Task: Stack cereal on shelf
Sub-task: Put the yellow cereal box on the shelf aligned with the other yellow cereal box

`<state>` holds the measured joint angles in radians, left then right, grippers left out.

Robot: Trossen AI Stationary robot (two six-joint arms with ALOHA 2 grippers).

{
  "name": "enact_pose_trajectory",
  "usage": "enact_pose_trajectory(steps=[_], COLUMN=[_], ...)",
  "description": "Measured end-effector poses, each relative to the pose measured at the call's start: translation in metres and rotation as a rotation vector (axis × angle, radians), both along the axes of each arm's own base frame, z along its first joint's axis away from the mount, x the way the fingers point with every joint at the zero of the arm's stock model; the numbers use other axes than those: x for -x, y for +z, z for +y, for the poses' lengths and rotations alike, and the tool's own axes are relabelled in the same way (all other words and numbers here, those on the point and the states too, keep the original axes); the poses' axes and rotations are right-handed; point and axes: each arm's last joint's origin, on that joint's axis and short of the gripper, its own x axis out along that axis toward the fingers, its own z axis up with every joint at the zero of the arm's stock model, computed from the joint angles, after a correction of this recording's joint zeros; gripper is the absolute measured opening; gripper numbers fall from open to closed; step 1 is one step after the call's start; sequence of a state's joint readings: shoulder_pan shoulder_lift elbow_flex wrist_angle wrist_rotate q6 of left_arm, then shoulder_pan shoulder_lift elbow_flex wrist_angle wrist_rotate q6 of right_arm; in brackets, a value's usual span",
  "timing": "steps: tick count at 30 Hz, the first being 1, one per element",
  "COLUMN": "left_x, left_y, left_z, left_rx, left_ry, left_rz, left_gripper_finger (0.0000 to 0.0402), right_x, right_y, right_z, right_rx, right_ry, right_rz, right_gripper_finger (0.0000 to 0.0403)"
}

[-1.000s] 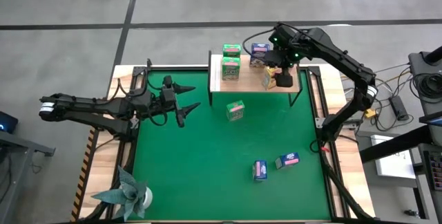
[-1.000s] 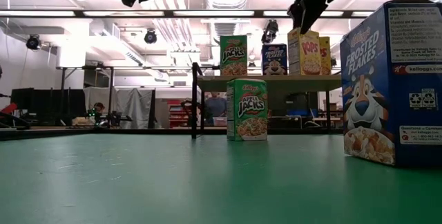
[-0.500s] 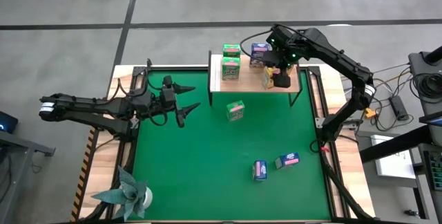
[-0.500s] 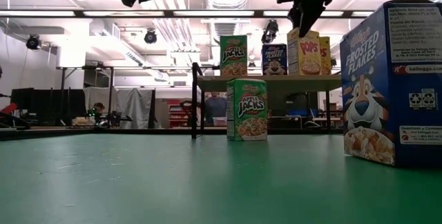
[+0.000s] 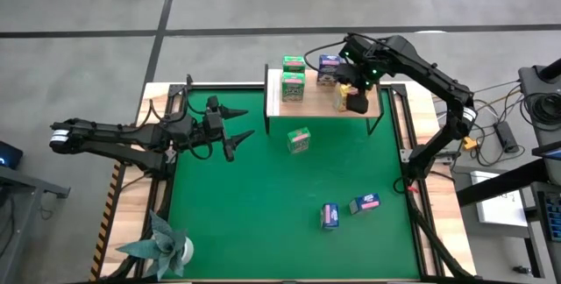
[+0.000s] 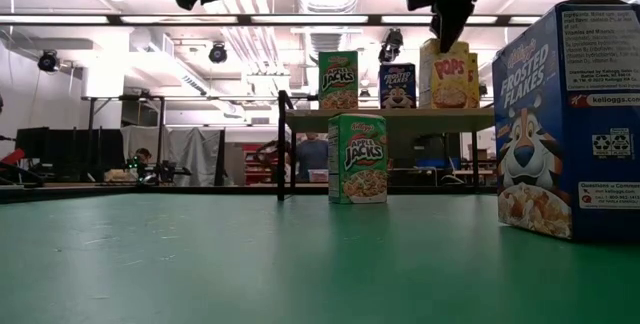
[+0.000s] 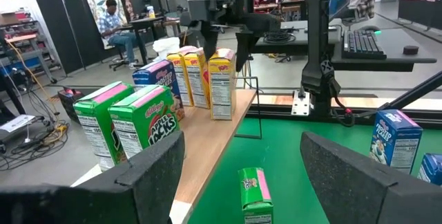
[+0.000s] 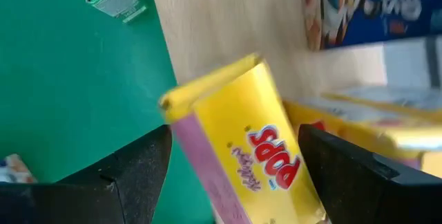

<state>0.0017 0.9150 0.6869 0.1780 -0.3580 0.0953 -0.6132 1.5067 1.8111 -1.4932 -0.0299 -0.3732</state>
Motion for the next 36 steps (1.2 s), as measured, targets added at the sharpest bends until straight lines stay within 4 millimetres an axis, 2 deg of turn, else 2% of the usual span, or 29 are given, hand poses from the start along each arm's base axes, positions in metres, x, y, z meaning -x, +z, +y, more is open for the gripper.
enact_pose_trajectory(steps=[7, 21, 30, 36], left_x=[0.0000, 0.0000, 0.0000, 0.0000], left_y=[0.0019, 0.0019, 0.0020, 0.0020], left_z=[0.0000, 0.0000, 0.0000, 0.0000], left_rx=[-0.001, -0.001, -0.001, -0.001], left_ry=[0.000, 0.000, 0.000, 0.000], left_rz=[-0.007, -0.005, -0.004, -0.005], left_gripper_finger=[0.0272, 0.0272, 0.0272, 0.0272], right_x=[0.0034, 0.0093, 0.0093, 0.0102], right_y=[-0.0003, 0.0049, 0.0048, 0.0046], right_z=[-0.0002, 0.0034, 0.0034, 0.0040], right_rx=[0.029, 0.055, 0.054, 0.051], right_ry=[-0.086, -0.046, -0.046, -0.033], right_rz=[0.048, 0.053, 0.053, 0.064], right_gripper_finger=[0.0304, 0.0299, 0.0239, 0.0220])
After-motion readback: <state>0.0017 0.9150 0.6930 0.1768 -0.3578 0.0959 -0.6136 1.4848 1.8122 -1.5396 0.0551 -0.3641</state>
